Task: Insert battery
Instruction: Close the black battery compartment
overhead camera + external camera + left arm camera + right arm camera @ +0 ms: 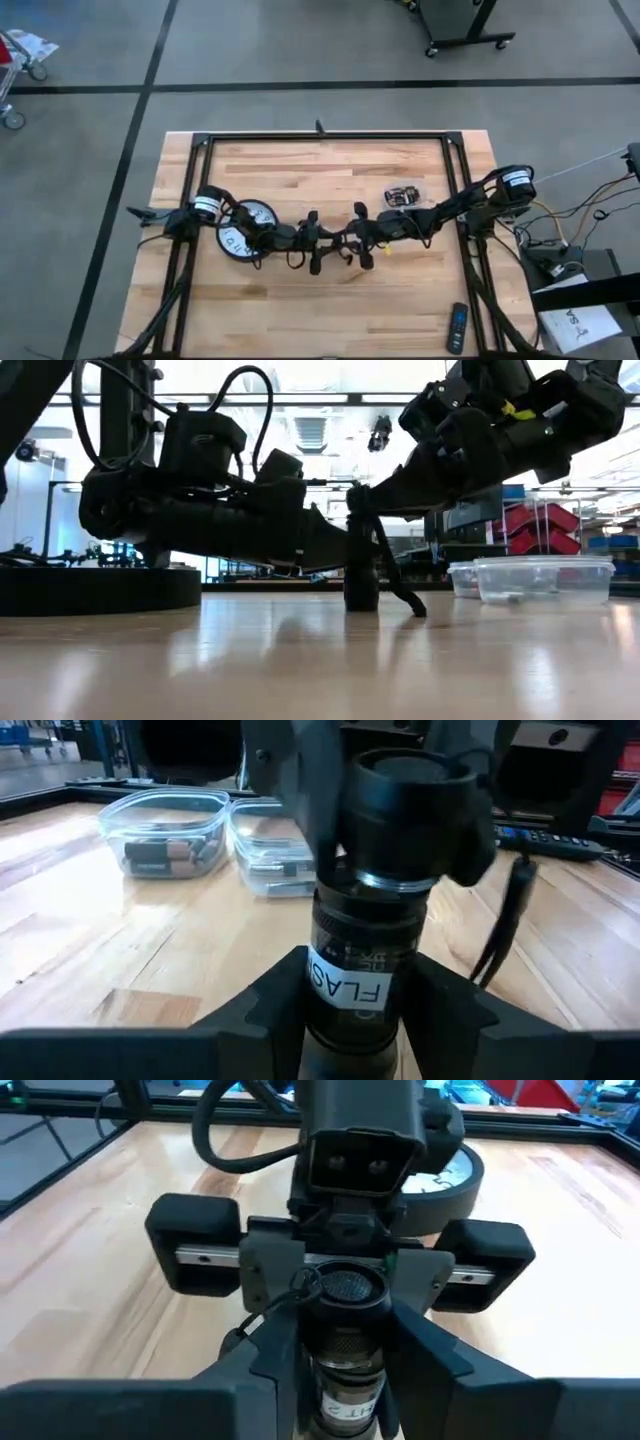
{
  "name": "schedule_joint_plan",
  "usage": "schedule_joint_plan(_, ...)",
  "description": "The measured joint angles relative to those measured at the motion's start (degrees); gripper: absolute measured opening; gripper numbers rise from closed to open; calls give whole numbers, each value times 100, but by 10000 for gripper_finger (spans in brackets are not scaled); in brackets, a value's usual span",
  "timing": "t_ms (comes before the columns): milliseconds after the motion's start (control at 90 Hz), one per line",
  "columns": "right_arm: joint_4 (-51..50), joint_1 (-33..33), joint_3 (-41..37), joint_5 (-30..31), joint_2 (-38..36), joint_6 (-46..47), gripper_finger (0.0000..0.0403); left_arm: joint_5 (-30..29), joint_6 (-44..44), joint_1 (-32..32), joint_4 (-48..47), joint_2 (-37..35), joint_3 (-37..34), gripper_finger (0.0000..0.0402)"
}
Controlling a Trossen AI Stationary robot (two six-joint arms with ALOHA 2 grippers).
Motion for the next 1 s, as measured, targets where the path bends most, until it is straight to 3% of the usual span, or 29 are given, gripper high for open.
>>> schedule_joint_plan(800, -69, -13, 4, 217, 22, 103, 113, -138, -1, 2, 4, 0, 10, 115)
schedule_joint_plan(1000, -87, -11, 43, 188, 24, 103, 117, -136, -52, 2, 4, -2, 10, 130)
